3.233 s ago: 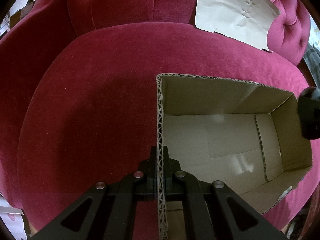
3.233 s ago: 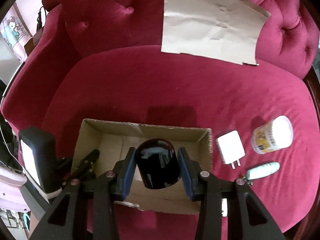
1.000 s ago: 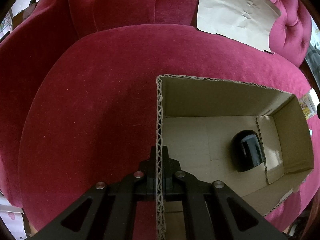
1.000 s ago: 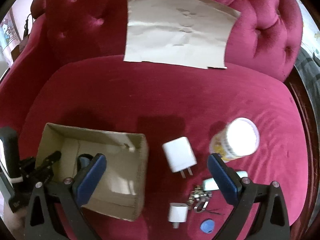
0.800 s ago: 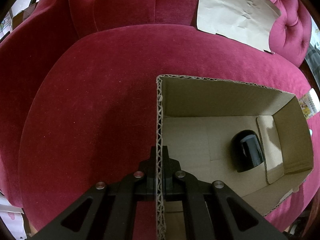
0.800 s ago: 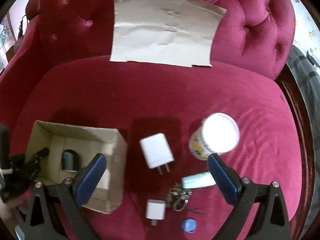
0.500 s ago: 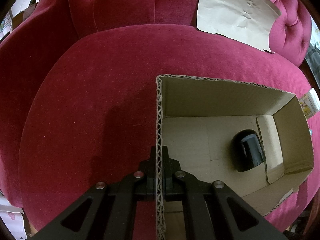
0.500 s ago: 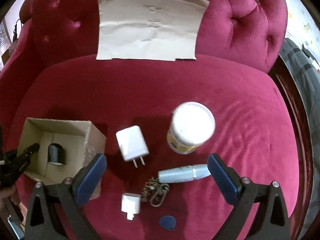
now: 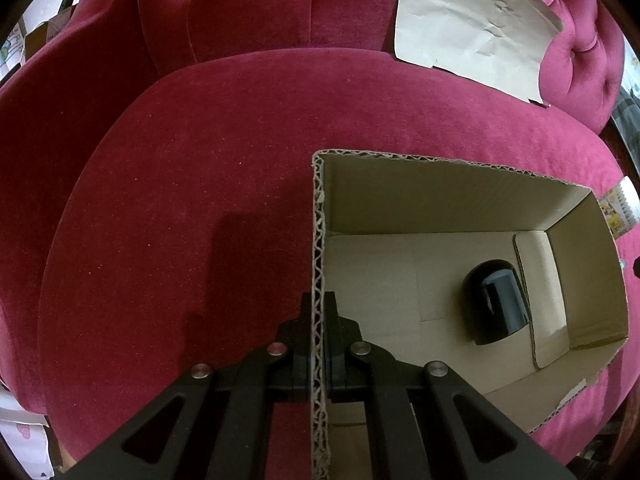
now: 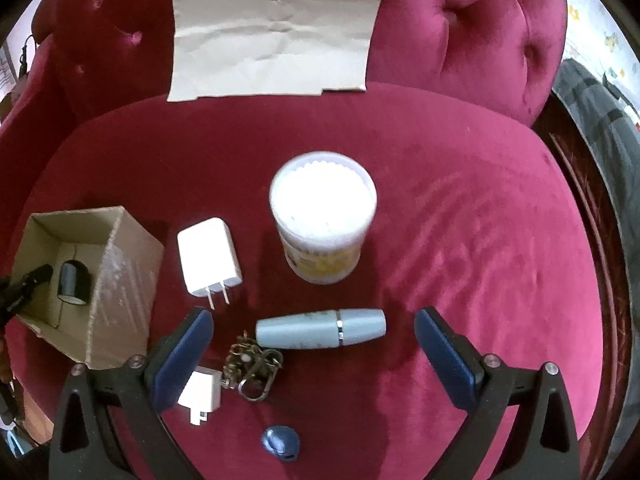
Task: Organize rigid objects
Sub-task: 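Move the right tool back to the light-blue bottle and grasp it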
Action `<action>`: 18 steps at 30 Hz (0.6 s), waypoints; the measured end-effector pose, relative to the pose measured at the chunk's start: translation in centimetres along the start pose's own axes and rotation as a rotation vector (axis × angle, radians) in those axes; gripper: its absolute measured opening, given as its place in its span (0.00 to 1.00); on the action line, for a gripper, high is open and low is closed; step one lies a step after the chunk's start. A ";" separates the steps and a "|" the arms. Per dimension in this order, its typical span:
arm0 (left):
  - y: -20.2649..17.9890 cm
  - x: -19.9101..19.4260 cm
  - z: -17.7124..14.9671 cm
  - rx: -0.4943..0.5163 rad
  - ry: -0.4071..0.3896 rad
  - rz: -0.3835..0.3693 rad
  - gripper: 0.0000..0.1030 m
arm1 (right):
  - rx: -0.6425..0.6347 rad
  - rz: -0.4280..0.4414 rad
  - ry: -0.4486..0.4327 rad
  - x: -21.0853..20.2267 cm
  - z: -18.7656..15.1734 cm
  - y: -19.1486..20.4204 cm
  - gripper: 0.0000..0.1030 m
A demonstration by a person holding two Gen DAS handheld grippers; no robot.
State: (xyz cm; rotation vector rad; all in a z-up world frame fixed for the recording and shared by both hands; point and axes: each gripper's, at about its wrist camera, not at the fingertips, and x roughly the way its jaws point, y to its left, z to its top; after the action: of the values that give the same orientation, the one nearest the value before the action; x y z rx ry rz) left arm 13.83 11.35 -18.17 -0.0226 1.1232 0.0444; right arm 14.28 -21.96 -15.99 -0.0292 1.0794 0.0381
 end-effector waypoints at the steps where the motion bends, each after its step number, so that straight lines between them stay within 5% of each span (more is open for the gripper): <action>1: 0.0 0.0 0.0 0.000 0.000 0.000 0.03 | 0.002 0.003 0.005 0.3 -0.1 -0.2 1.00; 18: 0.1 0.1 0.0 0.000 0.000 0.004 0.03 | -0.010 0.064 0.027 3.7 -2.1 -2.1 1.00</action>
State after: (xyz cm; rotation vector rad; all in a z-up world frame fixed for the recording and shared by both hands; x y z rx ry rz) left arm 13.83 11.48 -18.23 -0.0205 1.1237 0.0478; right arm 14.30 -24.06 -20.26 -0.0042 1.1068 0.1006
